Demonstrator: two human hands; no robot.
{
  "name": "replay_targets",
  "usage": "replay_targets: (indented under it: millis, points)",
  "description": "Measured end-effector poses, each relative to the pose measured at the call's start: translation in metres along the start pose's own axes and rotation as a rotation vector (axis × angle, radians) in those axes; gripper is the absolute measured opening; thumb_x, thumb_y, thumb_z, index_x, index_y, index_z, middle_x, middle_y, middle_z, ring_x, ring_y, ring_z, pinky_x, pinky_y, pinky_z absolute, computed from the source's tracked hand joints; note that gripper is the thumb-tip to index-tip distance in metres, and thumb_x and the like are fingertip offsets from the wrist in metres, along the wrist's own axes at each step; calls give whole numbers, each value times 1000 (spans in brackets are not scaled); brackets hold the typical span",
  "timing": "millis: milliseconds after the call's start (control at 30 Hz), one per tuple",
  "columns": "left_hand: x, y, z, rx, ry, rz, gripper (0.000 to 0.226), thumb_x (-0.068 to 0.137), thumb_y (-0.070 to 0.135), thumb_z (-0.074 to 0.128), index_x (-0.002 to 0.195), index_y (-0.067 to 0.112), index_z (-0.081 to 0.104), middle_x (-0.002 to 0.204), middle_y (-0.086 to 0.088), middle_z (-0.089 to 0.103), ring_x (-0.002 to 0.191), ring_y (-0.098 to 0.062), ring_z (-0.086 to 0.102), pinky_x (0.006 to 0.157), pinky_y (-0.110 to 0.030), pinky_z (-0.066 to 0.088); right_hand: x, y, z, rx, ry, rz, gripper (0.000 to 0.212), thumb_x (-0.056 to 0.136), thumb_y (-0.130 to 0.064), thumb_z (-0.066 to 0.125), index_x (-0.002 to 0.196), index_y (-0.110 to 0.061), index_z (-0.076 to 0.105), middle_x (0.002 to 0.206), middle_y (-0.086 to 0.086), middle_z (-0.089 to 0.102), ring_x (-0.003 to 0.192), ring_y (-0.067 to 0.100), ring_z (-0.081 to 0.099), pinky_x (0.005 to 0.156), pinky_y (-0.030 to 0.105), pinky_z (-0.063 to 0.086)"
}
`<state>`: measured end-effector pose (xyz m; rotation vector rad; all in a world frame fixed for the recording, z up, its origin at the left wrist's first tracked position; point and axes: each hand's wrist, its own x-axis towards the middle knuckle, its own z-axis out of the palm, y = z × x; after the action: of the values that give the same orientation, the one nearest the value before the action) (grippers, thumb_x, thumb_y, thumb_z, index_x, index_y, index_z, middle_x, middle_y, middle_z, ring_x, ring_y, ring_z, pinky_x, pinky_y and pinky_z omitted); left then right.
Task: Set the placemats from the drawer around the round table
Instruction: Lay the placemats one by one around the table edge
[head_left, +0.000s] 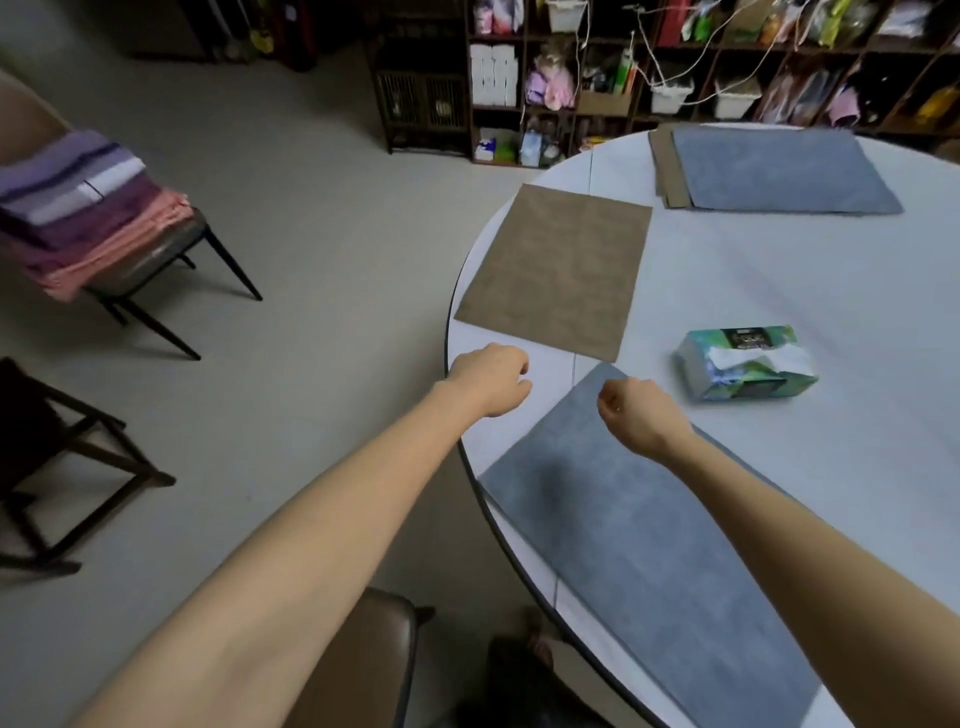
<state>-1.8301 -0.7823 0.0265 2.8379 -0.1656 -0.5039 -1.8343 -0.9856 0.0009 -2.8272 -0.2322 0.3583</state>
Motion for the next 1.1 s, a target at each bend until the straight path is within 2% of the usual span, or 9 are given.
replay_targets:
  millis: [100, 233, 400, 567, 700, 800, 967, 1033, 1100]
  points:
    - [39, 5, -19, 55, 5, 42, 33, 95, 29, 45, 122, 15, 57, 123, -4, 60, 111, -28, 56, 85, -34, 47, 40, -7, -6, 29, 35, 0, 23, 92, -19, 40, 83, -5, 56, 91, 17, 64, 80, 37, 56, 62, 32, 36]
    - [96, 2, -44, 114, 15, 130, 26, 94, 28, 46, 112, 16, 61, 113, -5, 63, 103, -29, 58, 74, -31, 42, 91, -21, -19, 11, 64, 58, 25, 92, -19, 38, 90, -6, 59, 96, 16, 65, 86, 36, 58, 63, 31, 37]
    - [176, -21, -74, 177, -49, 248, 29, 94, 29, 47, 115, 15, 61, 118, -8, 63, 110, -30, 57, 84, -35, 46, 150, -35, -33, -14, 96, 178, 26, 92, -20, 39, 94, -7, 61, 100, 17, 64, 88, 36, 58, 65, 31, 37]
    - [271, -58, -110, 248, -118, 432, 32, 94, 31, 45, 118, 15, 60, 118, -6, 63, 110, -28, 57, 86, -36, 48, 229, -53, -32, 37, 154, 383, 23, 92, -22, 38, 85, -10, 56, 97, 16, 64, 86, 36, 58, 64, 31, 36]
    - [338, -97, -152, 297, -117, 538, 30, 94, 31, 47, 115, 15, 61, 117, -5, 63, 108, -27, 58, 84, -36, 50, 302, -79, -44, 98, 165, 491, 21, 92, -22, 38, 77, -12, 49, 84, 12, 60, 71, 30, 51, 61, 30, 37]
    - [380, -116, -179, 328, -118, 587, 30, 94, 31, 46, 117, 15, 59, 119, -5, 61, 110, -27, 57, 83, -35, 48, 346, -91, -56, 143, 165, 543, 23, 93, -22, 38, 77, -11, 50, 77, 7, 55, 69, 28, 52, 58, 29, 36]
    - [462, -110, -201, 393, -148, 673, 32, 95, 29, 44, 120, 15, 58, 121, -5, 60, 110, -26, 57, 78, -31, 43, 406, -72, -75, 159, 253, 679, 23, 93, -18, 37, 74, -10, 47, 73, 5, 52, 70, 26, 52, 56, 28, 35]
    - [492, -96, -205, 445, -163, 714, 33, 95, 29, 44, 122, 14, 56, 123, -7, 59, 112, -27, 56, 81, -33, 44, 429, -52, -80, 167, 263, 724, 23, 93, -17, 37, 73, -10, 46, 72, 5, 51, 69, 25, 51, 52, 28, 33]
    - [525, -80, -209, 519, -172, 744, 35, 96, 31, 44, 125, 14, 55, 127, -7, 57, 116, -27, 55, 86, -35, 44, 460, -25, -85, 192, 283, 765, 20, 93, -15, 37, 78, -8, 48, 80, 9, 58, 72, 27, 51, 55, 29, 35]
